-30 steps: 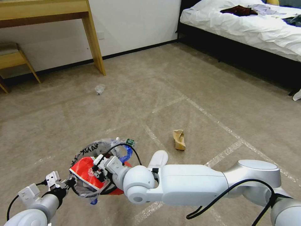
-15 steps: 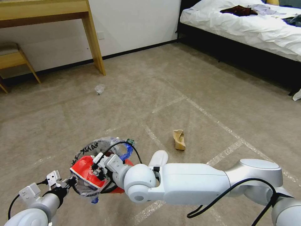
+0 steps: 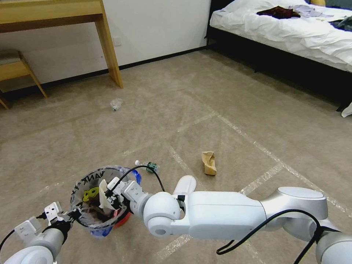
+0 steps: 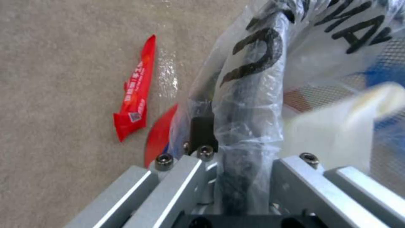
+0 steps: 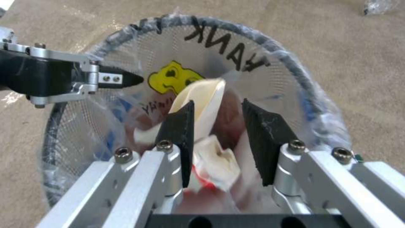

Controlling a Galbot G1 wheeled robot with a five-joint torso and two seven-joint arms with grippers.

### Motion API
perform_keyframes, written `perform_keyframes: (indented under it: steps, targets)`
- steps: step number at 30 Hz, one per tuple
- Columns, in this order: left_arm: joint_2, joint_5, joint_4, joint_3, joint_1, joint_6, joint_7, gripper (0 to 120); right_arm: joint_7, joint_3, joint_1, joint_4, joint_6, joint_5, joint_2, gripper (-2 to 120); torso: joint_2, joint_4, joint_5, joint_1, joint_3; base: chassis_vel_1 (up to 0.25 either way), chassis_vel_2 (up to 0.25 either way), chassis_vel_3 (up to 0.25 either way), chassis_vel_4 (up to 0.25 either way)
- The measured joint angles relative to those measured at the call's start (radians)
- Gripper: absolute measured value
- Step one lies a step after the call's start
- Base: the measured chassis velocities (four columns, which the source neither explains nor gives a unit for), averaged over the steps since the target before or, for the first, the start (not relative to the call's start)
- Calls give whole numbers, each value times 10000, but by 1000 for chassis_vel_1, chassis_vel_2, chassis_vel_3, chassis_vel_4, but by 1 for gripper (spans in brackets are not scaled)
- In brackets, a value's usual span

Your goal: Pick up the trash bin and place the garbage on the floor into it.

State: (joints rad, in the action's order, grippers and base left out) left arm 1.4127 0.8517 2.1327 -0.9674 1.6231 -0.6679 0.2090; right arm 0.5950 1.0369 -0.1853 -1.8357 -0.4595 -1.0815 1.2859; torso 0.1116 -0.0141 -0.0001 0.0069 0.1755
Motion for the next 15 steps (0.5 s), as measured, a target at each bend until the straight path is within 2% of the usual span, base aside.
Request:
perform_keyframes:
  steps: [10, 11, 13, 14, 15]
  targets:
    - [1, 56, -25, 15, -25, -29, -82, 1, -63, -37, -52, -23, 125, 16, -19, 35, -1, -2, 0, 0, 0, 0, 0, 0, 0]
    - [5, 56, -50, 19, -25, -30, -87, 1, -95, -120, -53, -71, 165, 13, -26, 40, 0, -2, 1, 0, 0, 0, 0, 0, 0]
    - [7, 55, -70, 24, -29, -31, -92, 1, -174, -192, -56, -114, 294, 11, -30, 44, -1, -2, 1, 0, 0, 0, 0, 0, 0]
    - [12, 53, -86, 29, -39, -33, -97, 1, -249, -264, -65, -156, 403, 25, -32, 50, -1, -1, 1, 0, 0, 0, 0, 0, 0]
    - [12, 53, -86, 29, -39, -33, -97, 1, -249, -264, -65, -156, 403, 25, -32, 50, -1, -1, 1, 0, 0, 0, 0, 0, 0]
